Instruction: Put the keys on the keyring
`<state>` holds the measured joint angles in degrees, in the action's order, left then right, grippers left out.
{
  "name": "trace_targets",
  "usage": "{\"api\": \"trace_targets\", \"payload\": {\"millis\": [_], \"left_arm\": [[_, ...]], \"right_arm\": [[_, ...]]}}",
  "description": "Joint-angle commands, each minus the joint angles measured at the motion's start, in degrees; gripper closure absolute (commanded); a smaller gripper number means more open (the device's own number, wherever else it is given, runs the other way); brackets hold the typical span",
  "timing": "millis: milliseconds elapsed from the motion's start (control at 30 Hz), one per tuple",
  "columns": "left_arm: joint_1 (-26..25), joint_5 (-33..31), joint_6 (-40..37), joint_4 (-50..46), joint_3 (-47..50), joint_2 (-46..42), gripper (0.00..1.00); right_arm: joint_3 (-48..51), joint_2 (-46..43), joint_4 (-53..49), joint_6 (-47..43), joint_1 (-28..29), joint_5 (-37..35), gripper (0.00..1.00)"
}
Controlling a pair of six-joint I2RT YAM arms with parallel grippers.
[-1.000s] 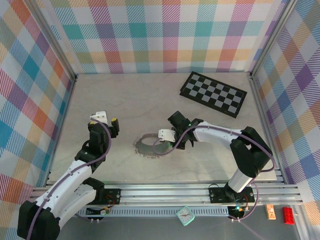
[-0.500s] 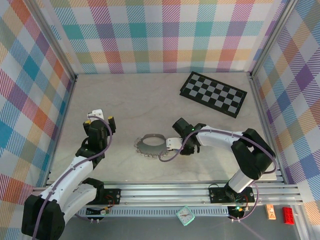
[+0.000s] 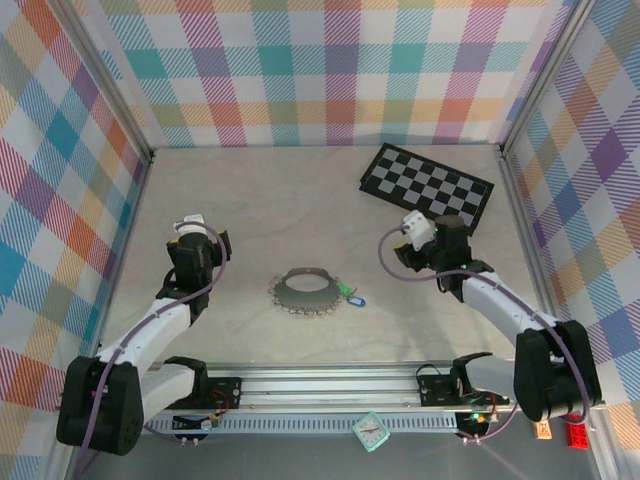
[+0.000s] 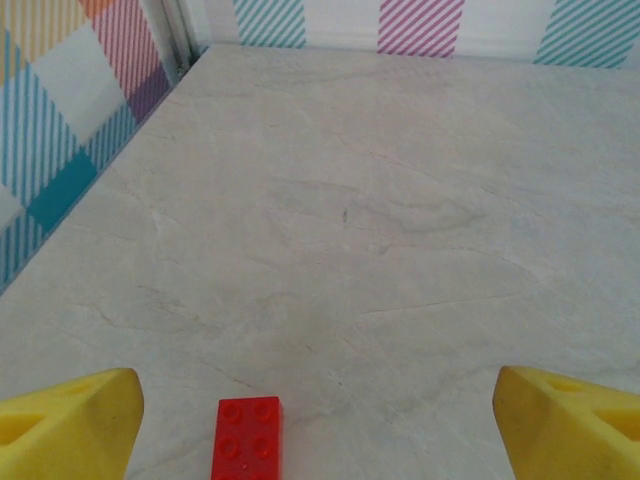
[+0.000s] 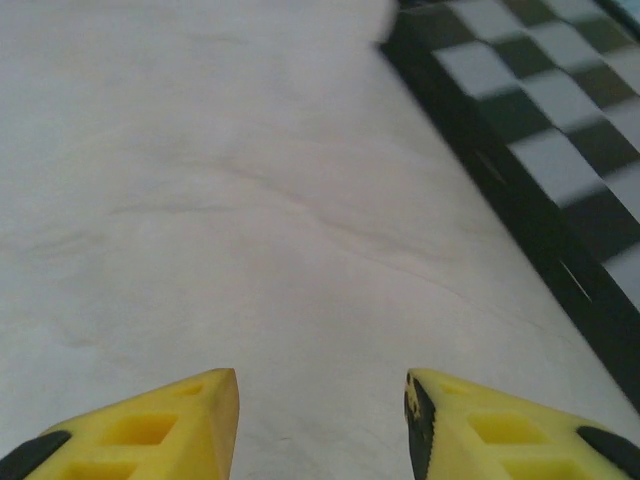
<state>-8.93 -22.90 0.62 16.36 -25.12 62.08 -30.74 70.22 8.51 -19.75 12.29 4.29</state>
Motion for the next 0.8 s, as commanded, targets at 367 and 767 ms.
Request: {"api": "trace_targets", "payload": {"millis": [367, 767], "left_arm": [[1.44, 6.63, -2.63, 31.99, 5.88, 17.21, 0.00], [1.80, 11.76, -4.39, 36.50, 3.44, 28.26, 0.00]], "right_arm": [[15.30, 13.86, 50.34, 13.57, -8.05, -1.43, 0.50], [6.85, 17.75, 38.20, 19.91, -12.85, 1.12, 0.34]]}}
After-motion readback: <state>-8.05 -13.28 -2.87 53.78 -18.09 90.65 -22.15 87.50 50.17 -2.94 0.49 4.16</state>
